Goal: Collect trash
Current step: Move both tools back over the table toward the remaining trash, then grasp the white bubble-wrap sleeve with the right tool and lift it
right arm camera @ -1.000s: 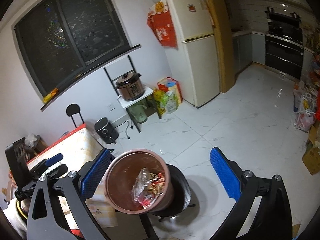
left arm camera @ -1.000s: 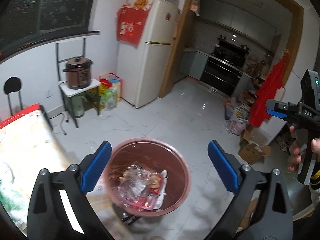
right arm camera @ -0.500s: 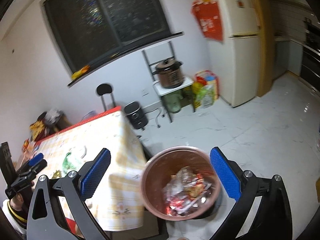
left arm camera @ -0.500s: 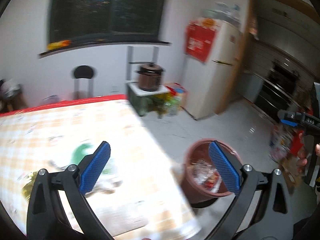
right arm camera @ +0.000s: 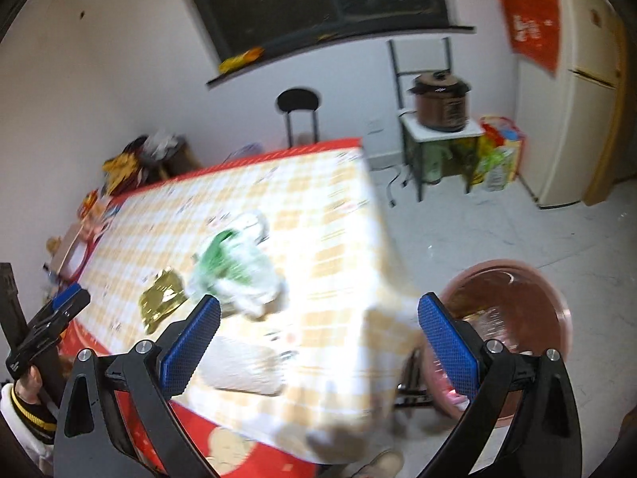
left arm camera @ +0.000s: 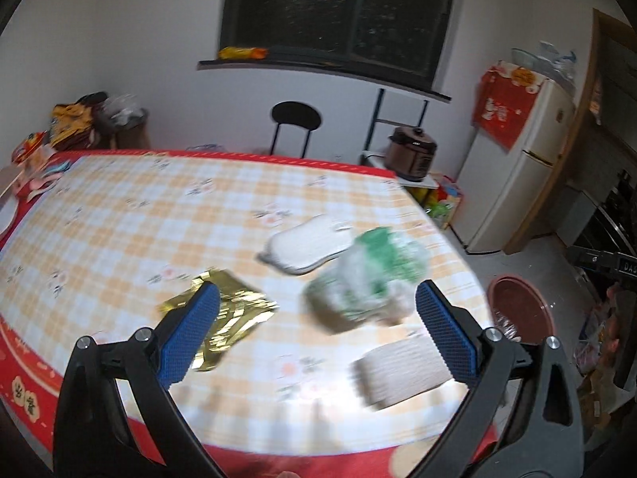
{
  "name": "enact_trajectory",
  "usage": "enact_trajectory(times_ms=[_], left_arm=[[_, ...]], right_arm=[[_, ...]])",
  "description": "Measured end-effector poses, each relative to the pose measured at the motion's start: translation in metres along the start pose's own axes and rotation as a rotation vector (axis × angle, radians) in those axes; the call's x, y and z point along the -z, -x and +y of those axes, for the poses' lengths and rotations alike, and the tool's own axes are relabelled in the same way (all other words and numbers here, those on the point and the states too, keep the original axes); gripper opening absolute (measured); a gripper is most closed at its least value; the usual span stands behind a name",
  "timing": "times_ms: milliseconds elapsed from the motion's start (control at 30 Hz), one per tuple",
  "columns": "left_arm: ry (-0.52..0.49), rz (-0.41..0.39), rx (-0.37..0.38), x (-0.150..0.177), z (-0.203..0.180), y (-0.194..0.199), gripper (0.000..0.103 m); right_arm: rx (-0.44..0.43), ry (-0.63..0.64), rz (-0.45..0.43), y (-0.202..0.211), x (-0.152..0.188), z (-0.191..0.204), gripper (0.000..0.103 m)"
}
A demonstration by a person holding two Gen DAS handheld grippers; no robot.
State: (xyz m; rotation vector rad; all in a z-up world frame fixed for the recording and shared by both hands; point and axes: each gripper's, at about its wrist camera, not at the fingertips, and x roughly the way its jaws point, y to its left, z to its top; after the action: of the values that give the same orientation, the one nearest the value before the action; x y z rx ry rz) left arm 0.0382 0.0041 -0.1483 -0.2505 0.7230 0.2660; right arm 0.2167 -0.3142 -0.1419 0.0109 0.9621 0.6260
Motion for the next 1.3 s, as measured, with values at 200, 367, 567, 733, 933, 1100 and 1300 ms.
enact_trajectory(times_ms=[200,367,567,733,933,1100,1300], left_arm=[[0.037,0.015,0.018,0.010,0.053,-0.002,0.097],[0.039,0.032,0.037,0.013,0.084,-0.012,0.097],[0.023,0.052,0.098,0.016,0.111,-0.024,0.097],[-0.018,0.081,0.129,0.013,0.129,-0.038,0.097],[-0.046,0.119,0.169,0.009,0.143,-0.053,0.097],[-0.068,0.147,0.180,0.010,0.150,-0.061,0.097],[-0.047,0.193,0.178,0.016,0.160,-0.071,0.097]], right_arm=[[-0.003,0.014,0.078,-0.029,0.018,0.057,0.098],[0.024,-0.025,0.121,-0.046,0.030,0.084,0.098],[0.069,-0.115,0.155,-0.065,0.045,0.093,0.098],[0.079,-0.226,0.169,-0.080,0.064,0.098,0.098],[0.085,-0.395,0.217,-0.101,0.092,0.095,0.098],[0.084,-0.514,0.244,-0.118,0.107,0.092,0.098],[0.092,-0.556,0.250,-0.140,0.097,0.097,0.098]])
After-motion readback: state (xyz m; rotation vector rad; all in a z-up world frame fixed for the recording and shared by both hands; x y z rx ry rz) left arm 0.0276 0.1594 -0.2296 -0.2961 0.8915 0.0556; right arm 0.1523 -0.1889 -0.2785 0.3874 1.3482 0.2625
